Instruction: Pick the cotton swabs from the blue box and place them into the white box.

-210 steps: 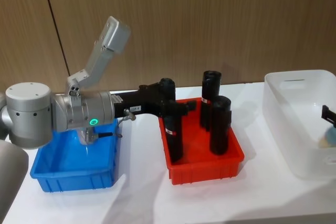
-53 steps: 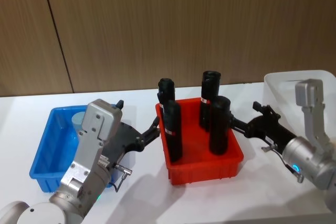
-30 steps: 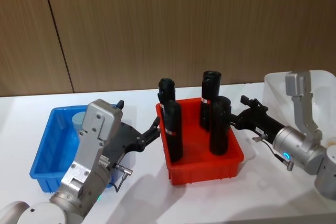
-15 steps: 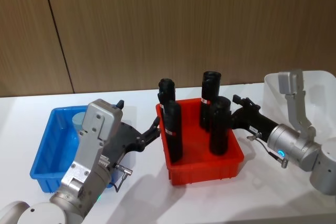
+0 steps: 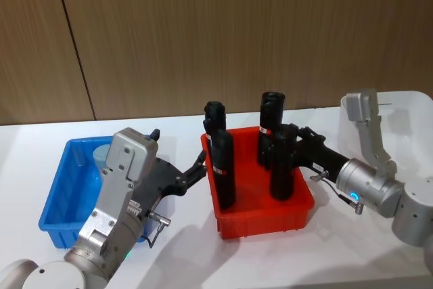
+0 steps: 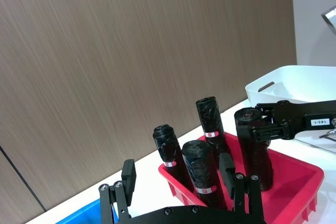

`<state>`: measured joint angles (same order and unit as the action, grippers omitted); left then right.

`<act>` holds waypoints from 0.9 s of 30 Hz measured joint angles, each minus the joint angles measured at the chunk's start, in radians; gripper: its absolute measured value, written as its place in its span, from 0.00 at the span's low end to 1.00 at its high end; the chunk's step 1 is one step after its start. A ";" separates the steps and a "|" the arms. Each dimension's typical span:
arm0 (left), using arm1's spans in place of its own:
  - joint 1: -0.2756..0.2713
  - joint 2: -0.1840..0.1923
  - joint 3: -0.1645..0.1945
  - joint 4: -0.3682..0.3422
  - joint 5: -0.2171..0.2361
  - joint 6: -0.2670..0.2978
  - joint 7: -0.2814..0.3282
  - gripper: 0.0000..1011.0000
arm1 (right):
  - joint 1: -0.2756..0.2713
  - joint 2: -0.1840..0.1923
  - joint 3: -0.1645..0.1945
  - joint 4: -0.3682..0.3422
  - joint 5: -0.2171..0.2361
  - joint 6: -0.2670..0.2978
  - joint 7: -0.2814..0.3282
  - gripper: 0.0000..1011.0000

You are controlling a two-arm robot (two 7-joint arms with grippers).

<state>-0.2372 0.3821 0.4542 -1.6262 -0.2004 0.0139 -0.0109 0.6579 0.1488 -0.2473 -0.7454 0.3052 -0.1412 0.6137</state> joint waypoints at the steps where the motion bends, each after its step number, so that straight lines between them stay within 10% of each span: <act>1: 0.000 0.000 0.000 0.000 0.000 0.000 0.000 0.99 | 0.003 -0.001 -0.001 0.005 -0.002 -0.003 0.001 0.89; 13: 0.000 0.000 0.000 0.000 0.000 0.000 0.000 0.99 | 0.037 -0.014 -0.014 0.064 -0.019 -0.032 0.007 0.54; 27: 0.000 0.000 0.000 0.000 0.000 0.000 0.000 0.99 | -0.010 0.004 -0.011 -0.080 -0.014 0.000 -0.022 0.51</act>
<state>-0.2371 0.3821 0.4542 -1.6262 -0.2004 0.0139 -0.0109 0.6479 0.1526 -0.2588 -0.8253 0.2913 -0.1415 0.5922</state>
